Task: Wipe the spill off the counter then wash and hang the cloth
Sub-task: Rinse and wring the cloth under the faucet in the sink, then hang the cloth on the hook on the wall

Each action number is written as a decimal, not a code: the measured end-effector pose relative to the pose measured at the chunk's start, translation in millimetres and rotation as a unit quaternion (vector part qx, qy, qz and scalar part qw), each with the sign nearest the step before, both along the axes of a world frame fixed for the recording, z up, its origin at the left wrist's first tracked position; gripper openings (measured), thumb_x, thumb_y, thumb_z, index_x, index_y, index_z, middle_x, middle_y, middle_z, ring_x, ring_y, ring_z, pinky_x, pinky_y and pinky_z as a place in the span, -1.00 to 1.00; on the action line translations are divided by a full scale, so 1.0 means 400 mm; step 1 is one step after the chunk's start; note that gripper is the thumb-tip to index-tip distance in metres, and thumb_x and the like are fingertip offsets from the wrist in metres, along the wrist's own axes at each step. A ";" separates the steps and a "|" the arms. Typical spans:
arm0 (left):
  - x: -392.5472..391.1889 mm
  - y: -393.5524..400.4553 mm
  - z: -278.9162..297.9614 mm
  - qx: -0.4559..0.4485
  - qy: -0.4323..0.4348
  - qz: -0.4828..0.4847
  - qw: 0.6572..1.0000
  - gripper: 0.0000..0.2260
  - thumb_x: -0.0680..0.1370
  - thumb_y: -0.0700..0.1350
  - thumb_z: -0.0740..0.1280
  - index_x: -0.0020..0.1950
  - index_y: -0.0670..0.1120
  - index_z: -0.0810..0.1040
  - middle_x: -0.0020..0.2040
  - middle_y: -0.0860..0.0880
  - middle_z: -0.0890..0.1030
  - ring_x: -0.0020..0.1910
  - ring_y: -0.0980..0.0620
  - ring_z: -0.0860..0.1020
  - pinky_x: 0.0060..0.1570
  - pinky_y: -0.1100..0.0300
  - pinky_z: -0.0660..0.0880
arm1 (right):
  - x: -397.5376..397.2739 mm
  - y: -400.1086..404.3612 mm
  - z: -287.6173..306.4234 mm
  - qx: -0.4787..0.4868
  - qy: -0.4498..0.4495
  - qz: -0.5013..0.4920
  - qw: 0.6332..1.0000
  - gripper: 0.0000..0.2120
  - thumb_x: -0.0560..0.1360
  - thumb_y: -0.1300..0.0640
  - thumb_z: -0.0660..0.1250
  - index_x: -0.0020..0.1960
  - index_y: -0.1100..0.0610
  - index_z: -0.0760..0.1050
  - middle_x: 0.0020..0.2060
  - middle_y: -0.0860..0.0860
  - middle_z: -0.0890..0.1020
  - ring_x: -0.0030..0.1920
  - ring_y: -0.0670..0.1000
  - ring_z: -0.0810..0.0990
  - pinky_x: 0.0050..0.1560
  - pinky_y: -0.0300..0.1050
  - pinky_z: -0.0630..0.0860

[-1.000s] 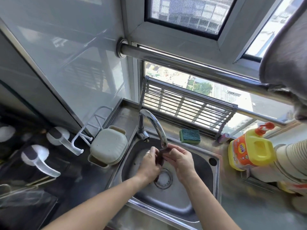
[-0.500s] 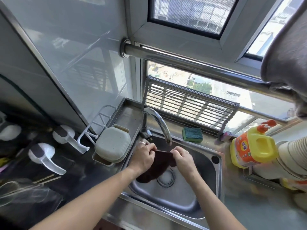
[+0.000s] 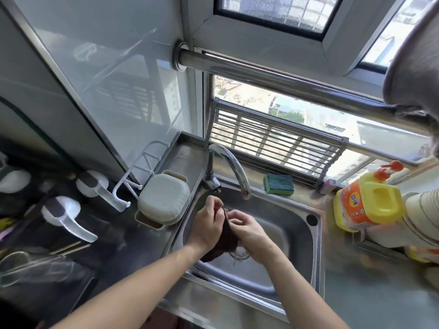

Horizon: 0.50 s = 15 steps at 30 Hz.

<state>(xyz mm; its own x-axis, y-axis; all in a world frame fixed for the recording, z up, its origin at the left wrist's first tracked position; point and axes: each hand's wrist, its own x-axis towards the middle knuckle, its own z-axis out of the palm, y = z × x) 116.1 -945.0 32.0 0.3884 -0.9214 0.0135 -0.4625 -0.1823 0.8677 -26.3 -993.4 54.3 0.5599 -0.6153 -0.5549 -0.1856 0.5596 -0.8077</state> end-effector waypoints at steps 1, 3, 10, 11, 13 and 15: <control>0.002 0.002 0.007 -0.006 0.017 0.014 1.000 -0.84 0.58 0.03 0.11 0.01 0.00 0.42 -0.21 0.05 0.57 -0.20 0.09 0.55 -0.11 0.14 0.45 | 0.007 0.004 0.010 0.005 -0.010 -0.017 1.000 -0.84 0.55 0.26 0.42 0.09 0.30 0.56 -0.15 0.20 0.62 -0.31 0.02 0.59 -0.37 -0.16 0.53; 0.012 0.000 0.022 -0.005 0.072 0.044 0.996 -0.74 0.58 0.15 0.06 -0.08 0.02 0.41 -0.26 0.06 0.53 -0.21 0.07 0.54 -0.08 0.07 0.44 | 0.016 0.009 0.033 0.010 -0.041 -0.043 0.998 -0.78 0.53 0.24 0.45 0.11 0.35 0.57 -0.15 0.20 0.64 -0.32 0.00 0.62 -0.36 -0.18 0.56; 0.058 -0.006 0.121 -0.005 0.102 0.022 0.994 -0.56 0.56 0.17 0.02 -0.16 -0.09 0.54 -0.25 -0.03 0.61 -0.16 -0.07 0.58 0.02 -0.07 0.51 | 0.066 0.000 0.153 -0.019 -0.133 -0.074 0.988 -0.68 0.44 0.09 0.55 0.10 0.25 0.67 -0.07 0.19 0.69 -0.12 0.08 0.64 -0.07 -0.09 0.59; 0.060 -0.012 0.151 -0.012 0.100 0.038 0.994 -0.55 0.56 0.18 0.01 -0.14 -0.08 0.57 -0.25 -0.02 0.64 -0.16 -0.07 0.60 0.01 -0.06 0.52 | 0.077 -0.005 0.180 -0.026 -0.146 -0.080 0.986 -0.68 0.46 0.11 0.53 0.12 0.28 0.65 -0.06 0.20 0.69 -0.12 0.09 0.64 -0.07 -0.09 0.59; 0.066 -0.027 0.217 -0.023 0.074 0.065 0.995 -0.59 0.60 0.13 0.03 -0.15 -0.05 0.57 -0.26 -0.05 0.65 -0.19 -0.12 0.60 -0.07 -0.06 0.51 | 0.101 -0.019 0.240 -0.048 -0.170 -0.083 0.981 -0.69 0.49 0.14 0.50 0.14 0.32 0.63 -0.06 0.21 0.69 -0.11 0.10 0.65 -0.08 -0.09 0.61; 0.080 -0.047 0.286 -0.039 0.041 0.094 0.994 -0.66 0.69 0.00 0.07 -0.23 0.00 0.46 -0.31 -0.02 0.58 -0.26 -0.10 0.55 -0.17 -0.03 0.47 | 0.129 -0.036 0.312 -0.086 -0.176 -0.086 0.977 -0.74 0.51 0.19 0.48 0.12 0.33 0.62 -0.08 0.21 0.69 -0.11 0.10 0.66 -0.07 -0.07 0.62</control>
<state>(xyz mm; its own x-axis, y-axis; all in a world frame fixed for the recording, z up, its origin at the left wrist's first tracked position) 148.0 -963.7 146.5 0.5565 -0.8298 0.0427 -0.3538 -0.1902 0.9158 25.3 -1007.7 179.0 0.5776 -0.7840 -0.2274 0.2046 0.4088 -0.8894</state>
